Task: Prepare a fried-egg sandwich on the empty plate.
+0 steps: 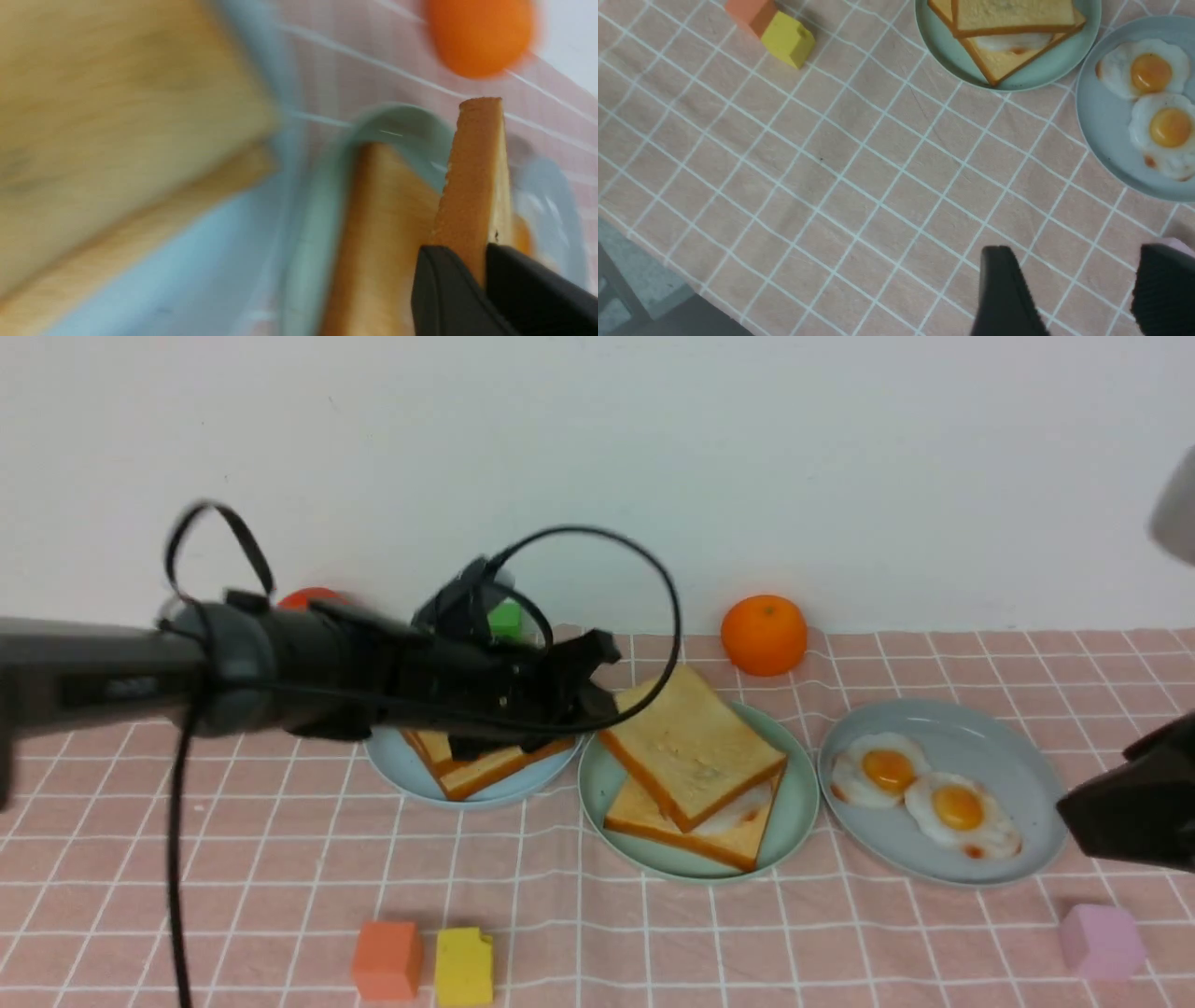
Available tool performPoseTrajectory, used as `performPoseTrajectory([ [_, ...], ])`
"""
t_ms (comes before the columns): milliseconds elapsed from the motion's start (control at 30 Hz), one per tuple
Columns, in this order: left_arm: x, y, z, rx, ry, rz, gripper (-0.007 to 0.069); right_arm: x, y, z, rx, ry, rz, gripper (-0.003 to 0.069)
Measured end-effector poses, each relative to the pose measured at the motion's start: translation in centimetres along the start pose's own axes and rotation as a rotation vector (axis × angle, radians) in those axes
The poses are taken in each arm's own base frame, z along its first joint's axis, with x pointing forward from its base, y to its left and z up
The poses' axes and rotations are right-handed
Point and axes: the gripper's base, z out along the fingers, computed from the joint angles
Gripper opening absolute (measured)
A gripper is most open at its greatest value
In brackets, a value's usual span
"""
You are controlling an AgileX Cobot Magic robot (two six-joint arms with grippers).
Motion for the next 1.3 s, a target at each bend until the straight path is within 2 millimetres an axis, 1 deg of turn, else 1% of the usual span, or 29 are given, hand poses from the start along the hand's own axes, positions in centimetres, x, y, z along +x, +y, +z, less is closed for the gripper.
performPoseTrajectory([
  [33, 0.1, 0.2, 0.2, -0.003, 0.002, -0.011, 0.0134, 0.0, 0.0, -0.1, 0.0, -0.002, 0.0, 0.0401],
  [100, 0.5, 1.1, 1.2, -0.013, 0.024, -0.054, 0.0139, 0.3, 0.2, -0.8, -0.013, -0.02, 0.004, 0.0401],
  [167, 0.7, 1.2, 1.3, -0.007, 0.036, -0.06, 0.0153, 0.5, 0.3, -1.1, -0.014, -0.026, 0.003, 0.0401],
  [267, 0.9, 0.8, 1.2, 0.022, 0.062, -0.023, 0.0284, 1.0, 0.4, -1.7, -0.016, -0.026, 0.003, 0.04],
  [300, 0.9, 0.7, 1.2, 0.027, 0.065, -0.02, 0.0293, 1.0, 0.4, -1.7, -0.016, -0.026, 0.004, 0.04],
  [367, 0.9, 0.4, 1.0, 0.043, 0.071, 0.011, 0.0372, 1.1, 0.4, -1.9, -0.018, -0.026, 0.005, 0.04],
  [400, 0.9, -0.1, 0.6, 0.066, 0.078, 0.037, 0.0438, 1.2, 0.4, -2.0, -0.018, -0.027, 0.01, 0.04],
  [433, 0.8, -0.3, 0.4, 0.074, 0.08, 0.045, 0.0446, 1.2, 0.4, -2.0, -0.019, -0.025, 0.011, 0.04],
  [467, 0.8, -0.9, -0.1, 0.106, 0.091, 0.077, 0.0501, 1.3, 0.4, -2.1, -0.016, -0.026, 0.024, 0.04],
  [500, 0.8, -1.1, -0.3, 0.112, 0.091, 0.083, 0.0507, 1.3, 0.4, -2.1, -0.015, -0.026, 0.026, 0.04],
  [533, 0.8, -2.0, -1.0, 0.149, 0.106, 0.126, 0.0553, 1.3, 0.3, -2.1, -0.001, -0.024, 0.036, 0.04],
  [567, 0.8, -2.0, -1.0, 0.149, 0.107, 0.129, 0.0556, 1.3, 0.2, -2.1, 0.001, -0.024, 0.036, 0.04],
  [600, 0.7, -2.7, -1.9, 0.181, 0.126, 0.188, 0.0578, 1.3, 0.0, -2.1, 0.031, -0.021, 0.036, 0.0398],
  [633, 0.6, -2.9, -2.5, 0.196, 0.14, 0.224, 0.0582, 1.4, -0.3, -2.1, 0.058, -0.019, 0.035, 0.0393],
  [667, 0.6, -3.1, -2.7, 0.203, 0.142, 0.225, 0.0583, 1.4, -0.3, -2.1, 0.064, -0.017, 0.036, 0.0392],
  [767, -0.8, -3.5, -5.8, 0.23, 0.181, 0.299, 0.0577, 2.2, -1.4, -1.3, 0.176, 0.002, 0.075, 0.0326],
  [800, -1.7, -3.4, -7.3, 0.226, 0.18, 0.305, 0.0571, 2.6, -1.8, -0.8, 0.217, -0.012, 0.096, 0.028],
  [833, -2.1, -3.4, -8.3, 0.223, 0.185, 0.3, 0.0566, 3.0, -2.0, -0.5, 0.246, -0.035, 0.099, 0.0233],
  [867, -2.6, -3.5, -9.4, 0.215, 0.176, 0.312, 0.0563, 3.3, -2.2, -0.3, 0.261, -0.056, 0.108, 0.0202],
  [900, -3.0, -3.6, -10.5, 0.208, 0.172, 0.32, 0.0555, 3.9, -2.4, 0.2, 0.281, -0.08, 0.107, 0.0144],
  [967, -3.3, -4.4, -13.8, 0.181, 0.167, 0.371, 0.0533, 5.2, -2.4, 0.7, 0.288, -0.21, 0.096, 0.0024],
  [1000, -3.1, -4.9, -14.8, 0.175, 0.168, 0.396, 0.0521, 5.8, -2.3, 0.9, 0.281, -0.258, 0.093, 0.0004],
  [1067, -2.6, -5.9, -17.0, 0.17, 0.174, 0.451, 0.0482, 7.6, -2.0, 1.1, 0.254, -0.369, 0.087, -0.0007],
  [1133, -1.7, -7.1, -19.1, 0.179, 0.185, 0.51, 0.0439, 8.9, -1.6, 0.9, 0.227, -0.478, 0.093, -0.0008],
  [1167, -1.3, -7.6, -20.0, 0.185, 0.189, 0.535, 0.0406, 9.6, -1.5, 0.7, 0.216, -0.523, 0.105, -0.0007],
  [1200, -0.5, -8.4, -21.5, 0.196, 0.195, 0.568, 0.0353, 11.2, -1.3, 0.4, 0.2, -0.597, 0.123, -0.0007],
  [1233, 0.0, -8.9, -22.8, 0.206, 0.196, 0.589, 0.0318, 11.9, -1.3, 0.3, 0.19, -0.629, 0.144, -0.0007],
  [1267, 0.6, -9.3, -24.0, 0.209, 0.205, 0.605, 0.0264, 12.8, -1.2, 0.1, 0.179, -0.66, 0.167, -0.0007],
  [1300, 0.7, -9.5, -24.5, 0.211, 0.2, 0.614, 0.0255, 13.1, -1.2, 0.1, 0.175, -0.672, 0.176, -0.0007],
])
